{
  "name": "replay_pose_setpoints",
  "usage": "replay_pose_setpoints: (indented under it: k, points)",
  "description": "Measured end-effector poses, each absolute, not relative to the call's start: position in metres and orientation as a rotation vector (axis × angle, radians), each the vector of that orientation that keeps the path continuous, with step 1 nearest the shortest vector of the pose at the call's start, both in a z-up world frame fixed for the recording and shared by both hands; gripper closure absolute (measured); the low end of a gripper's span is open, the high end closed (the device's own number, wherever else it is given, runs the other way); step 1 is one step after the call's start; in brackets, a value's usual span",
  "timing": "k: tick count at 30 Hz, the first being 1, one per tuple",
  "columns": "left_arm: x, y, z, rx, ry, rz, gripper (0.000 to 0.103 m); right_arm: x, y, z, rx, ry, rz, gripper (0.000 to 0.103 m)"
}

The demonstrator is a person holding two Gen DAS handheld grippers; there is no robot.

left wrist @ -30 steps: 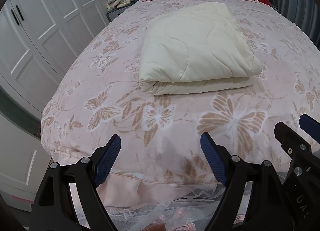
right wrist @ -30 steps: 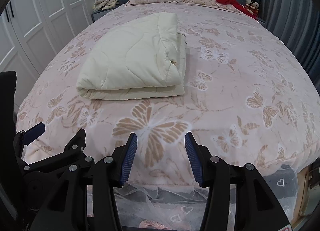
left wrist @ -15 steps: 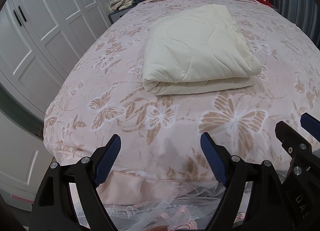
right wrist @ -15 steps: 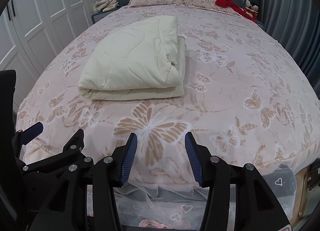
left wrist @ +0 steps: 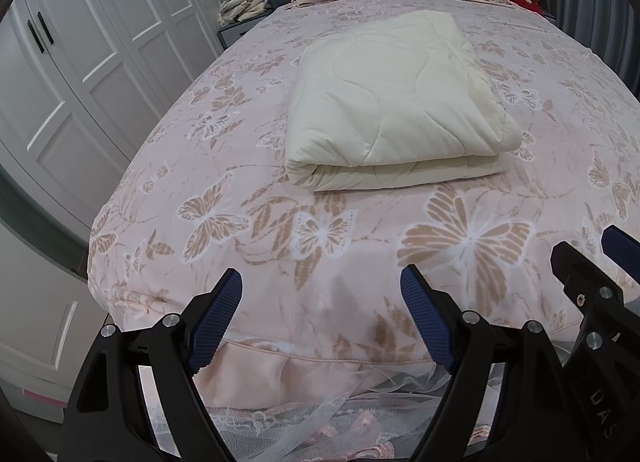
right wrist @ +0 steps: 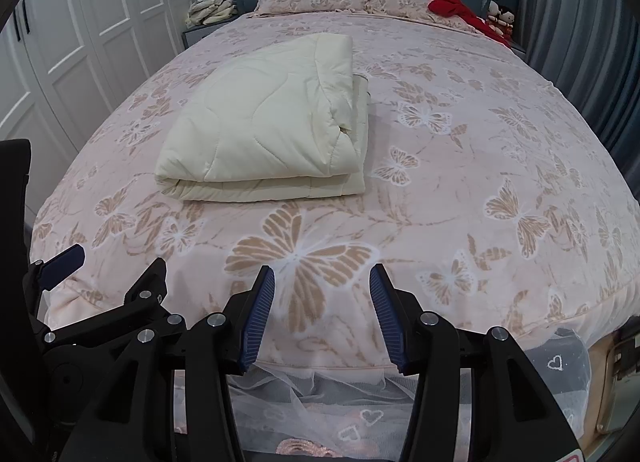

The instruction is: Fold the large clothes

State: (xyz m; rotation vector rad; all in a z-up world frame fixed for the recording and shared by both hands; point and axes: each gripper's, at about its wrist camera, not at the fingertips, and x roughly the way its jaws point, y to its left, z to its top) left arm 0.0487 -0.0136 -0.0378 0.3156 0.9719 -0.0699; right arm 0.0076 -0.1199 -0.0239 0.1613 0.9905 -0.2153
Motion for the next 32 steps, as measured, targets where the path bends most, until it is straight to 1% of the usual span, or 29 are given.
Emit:
replay_pose_setpoints:
  k: [5,12,32]
  points:
    - [0.0488,-0.0128,-0.0380,0.316,0.970,-0.070,0.025,0.0076,-0.1194,-0.0240,0.162,0.990,-0.216,0.053]
    - [0.0448,-0.0111,-0.0379,0.308,0.954,-0.083,0.029,0.0072,-0.1190,-0.0243,0.157,0.990,-0.218,0.053]
    - [0.0454,-0.0091,-0.0381,0.280,0.988,-0.095,0.028,0.0036,-0.1187,-0.0228,0.148,0.987,-0.229,0.053]
